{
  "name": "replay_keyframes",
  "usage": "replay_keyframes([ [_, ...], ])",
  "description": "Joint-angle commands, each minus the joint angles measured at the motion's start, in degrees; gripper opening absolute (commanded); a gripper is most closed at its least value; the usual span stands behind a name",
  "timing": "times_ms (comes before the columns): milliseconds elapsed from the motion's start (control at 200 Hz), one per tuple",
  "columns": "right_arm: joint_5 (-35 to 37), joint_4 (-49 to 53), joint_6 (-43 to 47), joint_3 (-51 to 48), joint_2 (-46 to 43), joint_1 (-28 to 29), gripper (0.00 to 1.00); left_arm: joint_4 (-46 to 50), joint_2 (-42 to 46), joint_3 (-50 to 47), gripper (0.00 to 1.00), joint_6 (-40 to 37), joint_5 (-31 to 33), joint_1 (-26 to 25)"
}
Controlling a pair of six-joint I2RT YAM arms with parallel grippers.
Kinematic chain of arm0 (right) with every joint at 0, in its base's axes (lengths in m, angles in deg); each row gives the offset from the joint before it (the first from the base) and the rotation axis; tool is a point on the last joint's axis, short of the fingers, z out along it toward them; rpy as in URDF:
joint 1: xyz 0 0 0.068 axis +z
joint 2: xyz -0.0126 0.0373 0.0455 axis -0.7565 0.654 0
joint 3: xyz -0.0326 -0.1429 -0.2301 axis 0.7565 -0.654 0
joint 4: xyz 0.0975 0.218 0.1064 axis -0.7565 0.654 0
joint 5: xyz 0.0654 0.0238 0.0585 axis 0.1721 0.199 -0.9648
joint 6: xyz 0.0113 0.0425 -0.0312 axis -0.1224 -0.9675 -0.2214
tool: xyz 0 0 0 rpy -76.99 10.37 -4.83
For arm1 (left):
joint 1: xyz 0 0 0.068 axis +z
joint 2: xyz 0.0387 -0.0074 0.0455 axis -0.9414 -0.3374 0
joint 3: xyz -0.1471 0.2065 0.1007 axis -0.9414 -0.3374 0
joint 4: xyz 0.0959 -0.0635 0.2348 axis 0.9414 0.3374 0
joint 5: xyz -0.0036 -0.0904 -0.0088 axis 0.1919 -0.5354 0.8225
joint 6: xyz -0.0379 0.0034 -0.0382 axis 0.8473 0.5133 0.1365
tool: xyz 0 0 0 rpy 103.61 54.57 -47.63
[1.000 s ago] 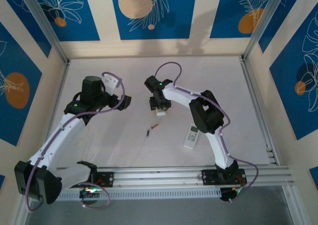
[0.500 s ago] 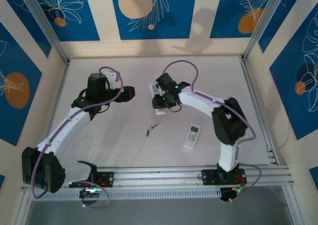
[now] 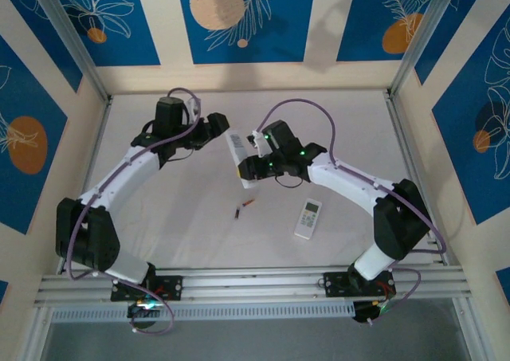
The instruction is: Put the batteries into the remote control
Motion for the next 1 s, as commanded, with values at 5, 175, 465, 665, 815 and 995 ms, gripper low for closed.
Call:
replay_keyframes([
  [5,-3.0,-2.7,0.4,0.5,-1.5,1.2,0.3,-2.9,-0.9,-1.0,0.81,2.0,-2.7,-1.2],
  [175,-3.3,-2.0,1.0,1.6,-1.0,2.3,0.29,-9.3,-1.0,-4.0,0.63,6.7,-4.3,-1.2],
  [465,-2.0,-0.8,1.0,2.4,-1.3,2.9,0.32,-5.6,-2.0,-1.9,0.14,7.2,-3.5,-1.8],
  [665,14.7,2.6,0.2,4.3,-3.8,4.8,0.52,2.5,-1.1,0.1,0.0,5.1,4.0,-1.9],
  [815,26.9,3.7,5.8,7.0,-3.2,9.6,0.61,5.5,-0.1,-0.4,0.0,8.5,12.3,-2.0],
  [995,34.9,7.1,9.3,11.6,2.3,13.0,0.65,13.6,-2.1,4.3,0.01,11.5,16.0,-2.0],
])
